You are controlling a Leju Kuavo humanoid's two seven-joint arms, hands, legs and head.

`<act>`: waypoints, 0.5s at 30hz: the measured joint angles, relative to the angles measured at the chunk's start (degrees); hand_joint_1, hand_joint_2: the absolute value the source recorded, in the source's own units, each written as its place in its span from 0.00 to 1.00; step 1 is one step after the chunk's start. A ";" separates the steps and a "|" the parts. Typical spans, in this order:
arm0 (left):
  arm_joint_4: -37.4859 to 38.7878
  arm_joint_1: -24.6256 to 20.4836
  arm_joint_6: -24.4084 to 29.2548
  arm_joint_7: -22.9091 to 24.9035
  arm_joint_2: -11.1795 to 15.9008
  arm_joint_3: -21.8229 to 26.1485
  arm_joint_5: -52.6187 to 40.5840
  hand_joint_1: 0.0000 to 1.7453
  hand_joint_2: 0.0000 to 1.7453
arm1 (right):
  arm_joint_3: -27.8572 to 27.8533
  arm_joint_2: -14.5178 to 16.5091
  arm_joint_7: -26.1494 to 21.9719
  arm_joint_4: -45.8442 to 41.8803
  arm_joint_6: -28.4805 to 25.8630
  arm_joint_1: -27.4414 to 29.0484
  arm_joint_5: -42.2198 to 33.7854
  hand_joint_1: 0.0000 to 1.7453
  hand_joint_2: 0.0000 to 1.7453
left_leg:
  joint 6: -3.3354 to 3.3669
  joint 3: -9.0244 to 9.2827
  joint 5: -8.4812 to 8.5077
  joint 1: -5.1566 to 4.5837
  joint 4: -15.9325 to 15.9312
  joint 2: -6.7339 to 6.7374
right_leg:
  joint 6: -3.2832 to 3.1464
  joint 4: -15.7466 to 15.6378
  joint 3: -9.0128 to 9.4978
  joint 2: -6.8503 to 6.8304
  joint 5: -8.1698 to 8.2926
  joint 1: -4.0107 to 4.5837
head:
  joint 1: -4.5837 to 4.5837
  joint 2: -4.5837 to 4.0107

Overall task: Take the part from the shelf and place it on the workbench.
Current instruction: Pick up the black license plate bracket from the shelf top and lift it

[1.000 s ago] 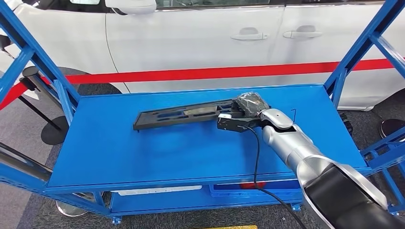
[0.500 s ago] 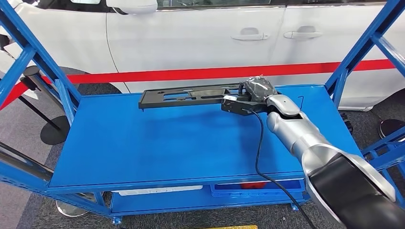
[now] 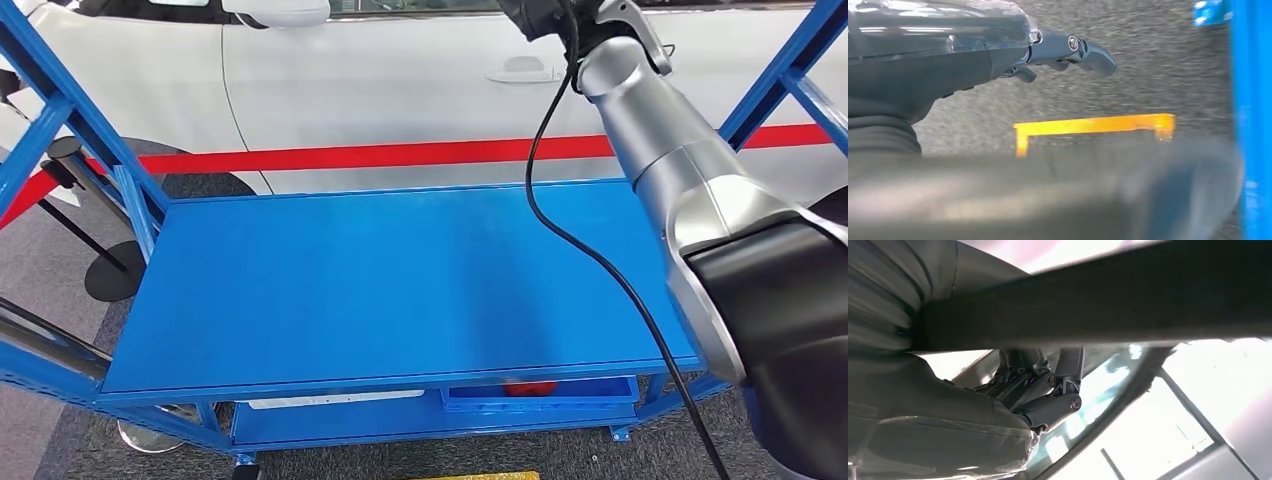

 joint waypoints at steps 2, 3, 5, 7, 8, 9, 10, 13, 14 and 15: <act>0.00 -0.30 0.89 -3.18 -0.07 1.11 0.66 0.00 1.00 | -2.22 0.48 -0.72 -0.93 0.63 0.16 -3.13 1.00 1.00 | 0.00 0.00 0.00 0.01 0.00 0.00 | 0.01 0.00 0.00 0.00 0.01 -0.01 | 0.00 0.00; 0.00 -0.42 1.38 -5.21 -0.17 1.73 1.03 0.00 0.75 | -3.13 0.62 -1.09 -1.40 0.78 0.35 -4.62 1.00 1.00 | 0.01 0.01 0.01 0.01 0.01 0.00 | 0.01 0.00 0.02 -0.01 0.01 -0.01 | 0.00 0.00; -0.01 -0.63 0.94 -8.72 -0.37 3.14 1.83 0.00 0.25 | -4.54 0.70 -1.91 -2.53 0.80 1.07 -7.26 1.00 1.00 | 0.01 0.03 0.01 0.02 0.02 -0.01 | 0.02 0.00 0.05 -0.03 0.01 -0.03 | 0.00 0.00; -0.04 -0.76 -2.41 -10.23 -0.49 4.41 2.33 0.00 0.00 | -5.33 0.65 -2.51 -3.78 0.79 2.22 -9.63 1.00 1.00 | 0.01 0.05 0.01 0.01 0.05 0.00 | 0.03 -0.01 0.07 -0.01 0.03 -0.05 | 0.00 0.01; -0.06 -0.79 -4.64 -10.62 -0.53 4.91 2.44 0.00 0.25 | -5.57 0.59 -2.69 -4.38 0.81 2.90 -10.83 1.00 1.00 | 0.01 0.06 0.01 0.01 0.07 0.01 | 0.04 -0.01 0.08 0.01 0.03 -0.06 | 0.00 0.01; -0.08 -0.79 -6.91 -11.08 -0.56 5.43 2.64 0.00 0.50 | -5.78 0.46 -2.84 -4.97 0.83 3.60 -12.14 1.00 1.00 | 0.01 0.06 0.01 0.01 0.08 0.01 | 0.04 -0.01 0.08 0.02 0.04 -0.06 | 0.00 0.01; -0.11 -0.80 -8.74 -11.63 -0.58 6.00 2.89 0.00 0.75 | -5.96 0.30 -2.99 -5.56 0.83 4.31 -13.51 1.00 1.00 | 0.01 0.05 0.01 0.01 0.10 0.01 | 0.05 -0.01 0.08 0.02 0.04 -0.07 | 0.00 0.01; -0.24 -0.79 -11.19 -12.78 -0.71 7.86 3.60 0.00 1.00 | -6.44 -0.17 -3.52 -7.12 0.81 6.38 -17.01 1.00 1.00 | 0.03 0.04 0.00 0.00 0.12 0.01 | 0.05 -0.01 0.08 0.03 0.05 -0.07 | 0.00 0.00; -0.26 -0.78 -11.48 -12.90 -0.75 8.23 3.69 0.00 1.00 | -6.54 -0.26 -3.67 -7.47 0.79 6.85 -17.61 1.00 1.00 | 0.03 0.04 -0.01 0.00 0.12 0.01 | 0.06 -0.01 0.08 0.03 0.05 -0.07 | 0.00 0.00; -0.26 -0.77 -11.63 -12.95 -0.76 8.44 3.73 0.00 1.00 | -6.60 -0.33 -3.79 -7.70 0.77 7.15 -17.94 1.00 1.00 | 0.04 0.04 -0.01 0.00 0.12 0.01 | 0.06 -0.01 0.08 0.04 0.05 -0.07 | 0.00 0.00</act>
